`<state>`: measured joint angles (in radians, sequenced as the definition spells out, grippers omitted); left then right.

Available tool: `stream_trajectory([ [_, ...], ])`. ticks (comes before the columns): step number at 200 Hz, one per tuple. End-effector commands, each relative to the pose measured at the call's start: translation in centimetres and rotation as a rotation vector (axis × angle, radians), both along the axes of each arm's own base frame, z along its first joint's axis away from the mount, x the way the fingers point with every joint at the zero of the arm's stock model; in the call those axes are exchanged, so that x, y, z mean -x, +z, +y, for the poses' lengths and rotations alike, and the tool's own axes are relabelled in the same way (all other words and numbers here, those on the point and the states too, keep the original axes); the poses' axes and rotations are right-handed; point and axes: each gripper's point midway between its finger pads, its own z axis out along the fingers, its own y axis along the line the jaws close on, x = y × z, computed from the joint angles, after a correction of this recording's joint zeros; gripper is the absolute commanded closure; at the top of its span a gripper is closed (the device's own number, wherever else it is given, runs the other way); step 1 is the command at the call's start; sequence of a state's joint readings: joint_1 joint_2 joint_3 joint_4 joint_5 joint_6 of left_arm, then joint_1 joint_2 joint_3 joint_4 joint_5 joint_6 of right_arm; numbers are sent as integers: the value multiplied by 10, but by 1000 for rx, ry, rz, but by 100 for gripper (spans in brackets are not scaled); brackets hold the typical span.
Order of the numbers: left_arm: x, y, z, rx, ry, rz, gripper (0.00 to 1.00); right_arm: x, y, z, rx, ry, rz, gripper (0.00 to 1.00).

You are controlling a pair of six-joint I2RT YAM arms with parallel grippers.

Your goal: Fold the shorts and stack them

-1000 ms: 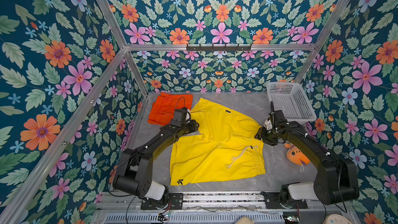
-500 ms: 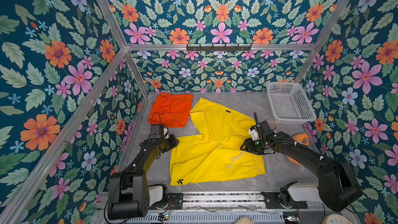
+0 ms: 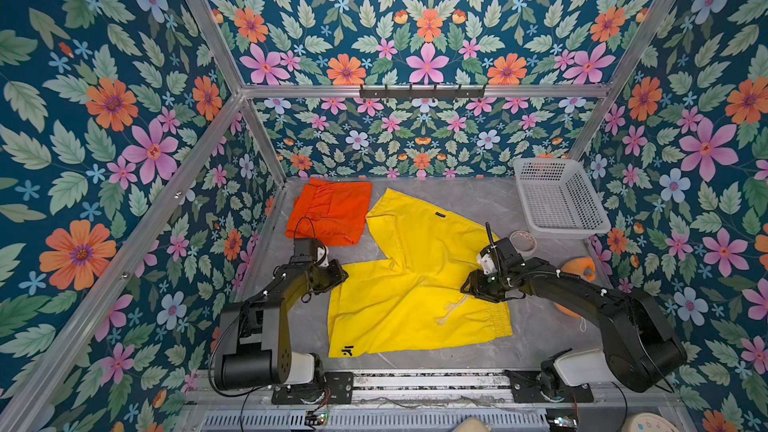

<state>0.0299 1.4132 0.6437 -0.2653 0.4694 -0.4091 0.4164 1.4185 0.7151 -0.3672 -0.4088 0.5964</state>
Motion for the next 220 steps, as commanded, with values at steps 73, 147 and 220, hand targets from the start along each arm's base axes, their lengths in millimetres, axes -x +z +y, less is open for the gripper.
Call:
stream_trajectory([
  [73,-9,23,-8,36,-50,-38,100,-3,-22,-21,71,-114,76,45],
  [147,-72,92,13,80,-35,-188,100,13,-53,-49,144,-167,186,44],
  [220,-120,40,24,155,-4,-117,95,-7,-25,-29,32,-136,94,41],
])
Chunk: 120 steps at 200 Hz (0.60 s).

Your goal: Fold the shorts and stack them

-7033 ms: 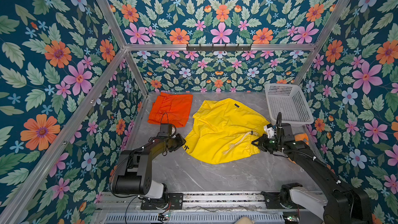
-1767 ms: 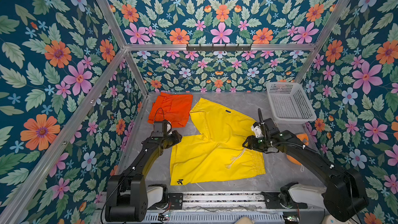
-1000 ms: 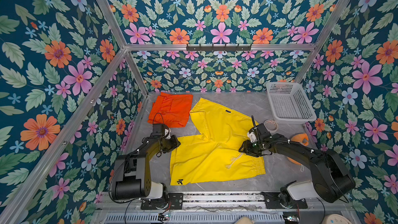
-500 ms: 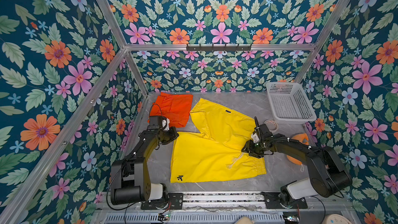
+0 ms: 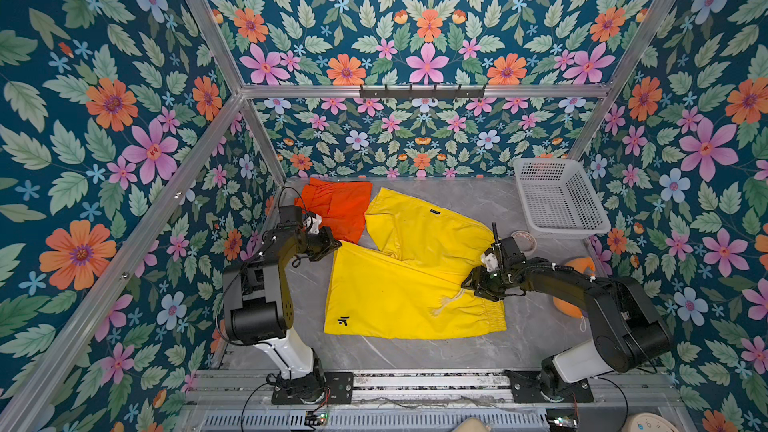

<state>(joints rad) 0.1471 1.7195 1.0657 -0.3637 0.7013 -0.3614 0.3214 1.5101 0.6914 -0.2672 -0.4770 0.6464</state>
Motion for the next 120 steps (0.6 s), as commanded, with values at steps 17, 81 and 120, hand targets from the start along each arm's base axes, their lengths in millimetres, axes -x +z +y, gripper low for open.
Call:
stream_trajectory([
  [17,-25,-16,10,-18,25,-36,91,2,14,-12,70,-17,-13,40],
  [81,-21,16,17,-79,49,-91,59,-5,93,2,85,45,-213,38],
  [120,33,40,16,-109,107,-109,59,8,104,43,93,165,-257,38],
])
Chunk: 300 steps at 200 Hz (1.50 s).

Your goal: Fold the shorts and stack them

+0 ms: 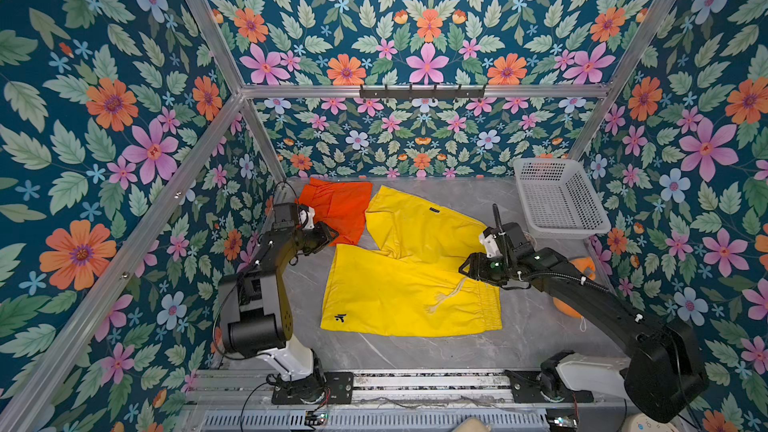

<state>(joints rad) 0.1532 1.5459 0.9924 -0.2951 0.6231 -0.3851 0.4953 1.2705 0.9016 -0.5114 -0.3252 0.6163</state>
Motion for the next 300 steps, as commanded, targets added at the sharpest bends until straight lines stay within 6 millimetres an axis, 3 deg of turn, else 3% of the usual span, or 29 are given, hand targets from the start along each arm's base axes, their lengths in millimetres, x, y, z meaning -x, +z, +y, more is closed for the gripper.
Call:
stream_trajectory([
  [1,31,2,3,-26,49,33,59,7,-3,12,47,38,-2,38],
  [19,56,3,-2,-4,72,32,59,7,-7,35,33,78,-5,38],
  [40,72,-2,-14,47,74,34,60,1,-20,54,-14,89,31,39],
  [77,79,-19,-40,102,36,74,61,-1,-58,53,47,81,107,39],
  [103,91,-40,-44,111,66,131,63,14,-90,36,101,47,181,40],
  [142,116,-65,-50,135,104,200,64,37,-118,6,134,-1,280,39],
  [190,134,-70,-49,88,138,206,63,62,-137,-51,177,-115,406,39],
  [212,128,-54,-46,69,138,165,62,64,-129,-74,203,-155,407,39],
  [222,118,-41,-47,67,123,126,61,60,-117,-75,184,-144,377,39],
  [245,88,-11,-49,16,62,47,61,38,-73,-58,91,-83,242,39],
  [268,45,17,-56,-74,-18,-26,60,11,-26,-42,19,-57,92,39],
  [285,12,31,-68,-130,-97,-69,59,-6,-4,-28,12,-29,-1,39],
  [300,-15,34,-80,-170,-168,-74,59,-19,4,-13,19,5,-55,39],
])
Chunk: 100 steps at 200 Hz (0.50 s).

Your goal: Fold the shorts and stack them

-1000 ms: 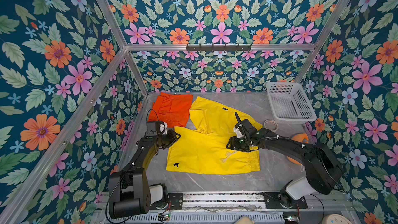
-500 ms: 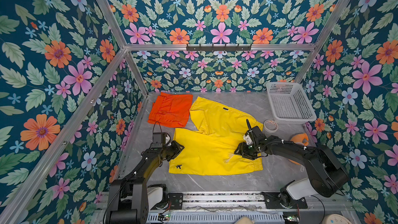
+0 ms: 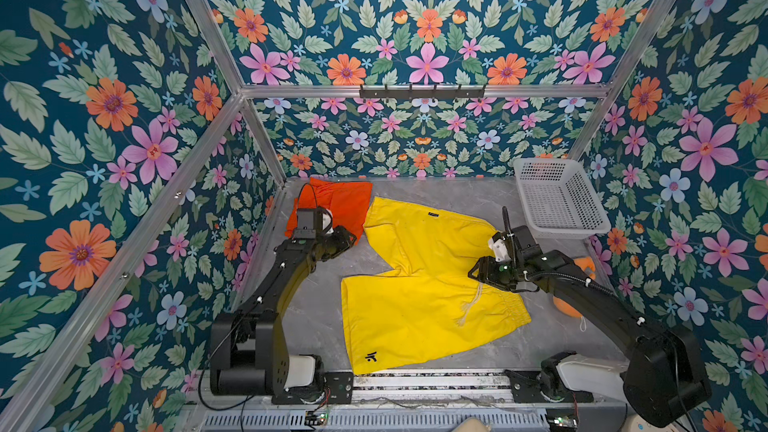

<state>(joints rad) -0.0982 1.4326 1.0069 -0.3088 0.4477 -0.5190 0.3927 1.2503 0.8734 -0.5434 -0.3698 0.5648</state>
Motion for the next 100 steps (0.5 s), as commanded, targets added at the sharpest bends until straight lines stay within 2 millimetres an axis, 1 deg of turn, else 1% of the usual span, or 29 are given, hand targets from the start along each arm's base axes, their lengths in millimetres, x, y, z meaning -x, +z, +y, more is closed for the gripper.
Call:
stream_trajectory([
  [1,-27,-2,-9,-117,-124,-19,59,-17,11,15,20,44,-83,39],
  [10,-43,-3,-15,-149,-158,-23,59,-26,12,23,16,53,-96,39],
  [27,-67,-7,-30,-197,-248,-20,57,-43,7,35,8,51,-91,40],
  [51,-92,-17,-53,-210,-365,-31,55,-68,0,50,-6,63,-96,40],
  [74,-102,-32,-74,-205,-516,-54,51,-87,-10,61,0,78,-82,40],
  [79,-103,-35,-76,-205,-542,-57,51,-91,-8,62,-3,78,-91,40],
  [81,-103,-37,-78,-207,-553,-61,50,-93,-17,63,7,80,-70,40],
  [84,-104,-39,-79,-209,-567,-63,50,-94,-21,64,10,81,-62,40],
  [100,-107,-54,-83,-232,-624,-72,47,-104,-28,71,5,94,-49,40],
])
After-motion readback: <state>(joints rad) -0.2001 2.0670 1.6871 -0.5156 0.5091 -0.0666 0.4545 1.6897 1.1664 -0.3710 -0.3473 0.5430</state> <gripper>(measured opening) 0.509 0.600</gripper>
